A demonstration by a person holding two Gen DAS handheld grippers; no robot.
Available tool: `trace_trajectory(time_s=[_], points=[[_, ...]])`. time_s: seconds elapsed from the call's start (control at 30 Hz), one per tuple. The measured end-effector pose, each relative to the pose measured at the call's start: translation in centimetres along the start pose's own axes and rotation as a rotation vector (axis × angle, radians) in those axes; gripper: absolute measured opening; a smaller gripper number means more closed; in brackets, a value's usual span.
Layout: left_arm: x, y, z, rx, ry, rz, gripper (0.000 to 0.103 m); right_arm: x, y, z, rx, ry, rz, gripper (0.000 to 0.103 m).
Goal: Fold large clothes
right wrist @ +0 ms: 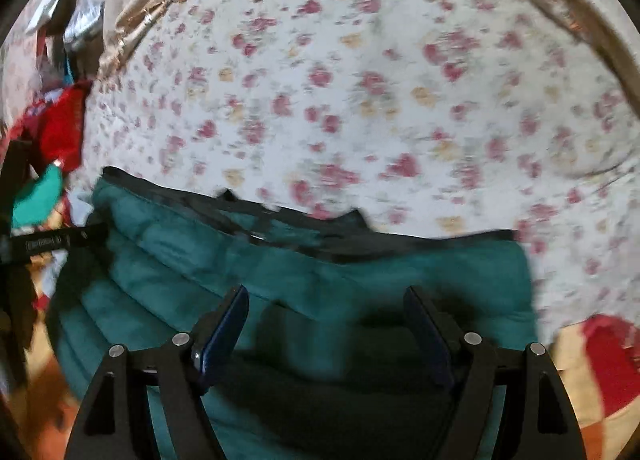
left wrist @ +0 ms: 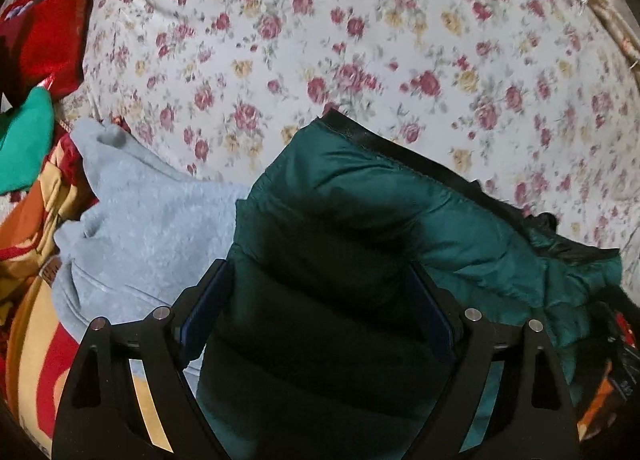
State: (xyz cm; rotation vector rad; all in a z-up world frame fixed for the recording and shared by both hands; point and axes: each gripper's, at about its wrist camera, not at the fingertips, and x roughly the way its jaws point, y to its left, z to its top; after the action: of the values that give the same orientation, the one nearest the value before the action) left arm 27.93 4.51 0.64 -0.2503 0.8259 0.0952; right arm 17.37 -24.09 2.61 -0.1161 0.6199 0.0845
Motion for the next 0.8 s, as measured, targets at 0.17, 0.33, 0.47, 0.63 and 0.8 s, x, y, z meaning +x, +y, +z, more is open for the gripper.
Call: trace_trajectory(time_s=[0.17, 0.33, 0.47, 0.63, 0.8], points=[[1.8, -0.1, 0.1, -0.011, 0.013, 0.031, 0.087, 3.1, -4.2, -1.7, 0.022, 0.067, -0.113, 0.077], [3.3, -0.3, 0.1, -0.011, 0.025, 0.052, 0.089, 6.9, -6.4, -1.6, 0.114, 0.092, -0.114, 0.087], [4.2, -0.2, -0.1, -0.028, 0.029, 0.054, 0.093, 8.3, -7.8, -2.0, 0.185, 0.085, -0.071, 0.090], [4.3, 0.1, -0.2, -0.048, 0.029, 0.045, 0.095, 6.2, -8.0, -1.4, 0.193, 0.101, -0.057, 0.090], [4.2, 0.3, -0.1, -0.059, 0.025, 0.032, 0.095, 0.0, -8.0, -2.3, 0.205, 0.009, -0.028, 0.090]])
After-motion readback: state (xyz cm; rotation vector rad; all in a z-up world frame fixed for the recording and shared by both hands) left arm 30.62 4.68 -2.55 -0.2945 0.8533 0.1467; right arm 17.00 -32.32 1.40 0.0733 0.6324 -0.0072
